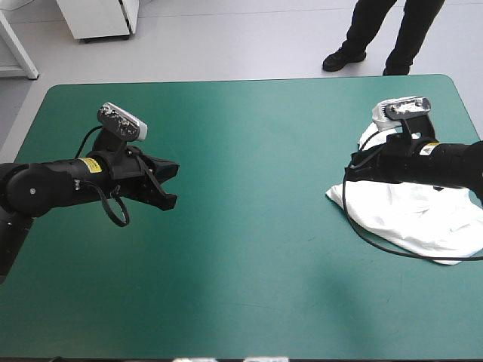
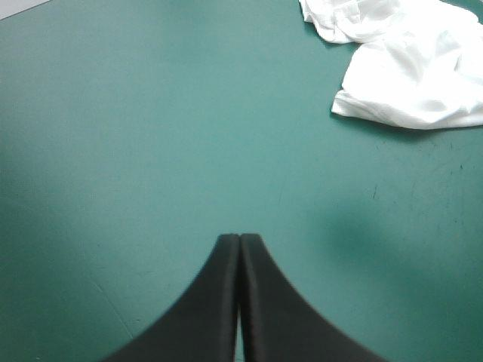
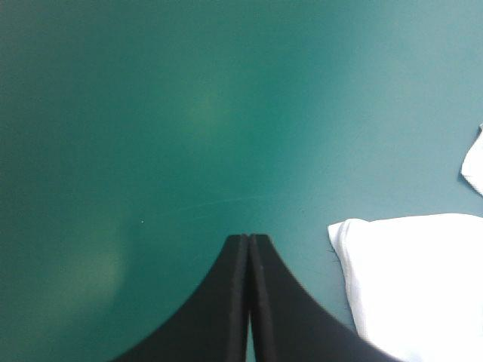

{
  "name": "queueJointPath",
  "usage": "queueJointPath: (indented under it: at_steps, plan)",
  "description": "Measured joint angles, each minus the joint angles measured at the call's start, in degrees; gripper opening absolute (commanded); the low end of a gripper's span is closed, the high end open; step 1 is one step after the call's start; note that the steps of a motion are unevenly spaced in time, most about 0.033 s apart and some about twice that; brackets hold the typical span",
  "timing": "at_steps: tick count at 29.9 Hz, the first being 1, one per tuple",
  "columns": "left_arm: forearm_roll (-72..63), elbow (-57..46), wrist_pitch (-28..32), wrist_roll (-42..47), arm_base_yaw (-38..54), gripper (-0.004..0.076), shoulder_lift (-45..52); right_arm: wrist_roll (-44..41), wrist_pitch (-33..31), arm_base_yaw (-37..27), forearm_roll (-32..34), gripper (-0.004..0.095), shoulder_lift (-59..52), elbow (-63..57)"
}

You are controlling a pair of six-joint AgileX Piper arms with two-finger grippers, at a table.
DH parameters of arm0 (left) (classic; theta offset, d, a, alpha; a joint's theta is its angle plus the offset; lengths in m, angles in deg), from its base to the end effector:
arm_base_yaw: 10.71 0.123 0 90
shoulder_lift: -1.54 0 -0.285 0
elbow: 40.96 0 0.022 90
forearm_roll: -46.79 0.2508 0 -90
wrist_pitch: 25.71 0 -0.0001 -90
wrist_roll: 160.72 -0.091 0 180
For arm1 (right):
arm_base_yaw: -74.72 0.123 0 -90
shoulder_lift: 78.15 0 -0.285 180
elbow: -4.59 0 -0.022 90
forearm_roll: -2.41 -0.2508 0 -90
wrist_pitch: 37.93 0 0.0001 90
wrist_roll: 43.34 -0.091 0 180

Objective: Fold the cloth

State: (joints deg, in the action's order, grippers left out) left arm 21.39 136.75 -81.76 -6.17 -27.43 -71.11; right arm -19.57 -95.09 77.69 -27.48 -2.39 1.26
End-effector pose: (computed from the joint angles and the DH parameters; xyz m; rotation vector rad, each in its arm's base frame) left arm 0.1997 -0.0938 0.4287 0.7161 2.1085 -0.4648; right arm 0.2306 0.0501 0.4125 -0.4038 2.2357 0.4656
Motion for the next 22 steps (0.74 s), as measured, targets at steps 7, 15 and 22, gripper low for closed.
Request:
queueJointPath:
  at_steps: [7, 15, 22]
  plan:
    - [0.0, 0.0, 0.0, 0.0, 0.0, -0.0010, 0.0, 0.0, 0.0, 0.0, 0.0, -0.0017, 0.0, 0.0]
    - [0.0, 0.0, 0.0, 0.0, 0.0, -0.0010, 0.0, -1.0, 0.8, 0.0, 1.6, -0.0017, 0.0, 0.0]
    - [0.0, 0.0, 0.0, 0.0, 0.0, -0.0008, 0.0, -14.2, 3.0, 0.0, 25.4, 0.0162, 0.8, 1.7]
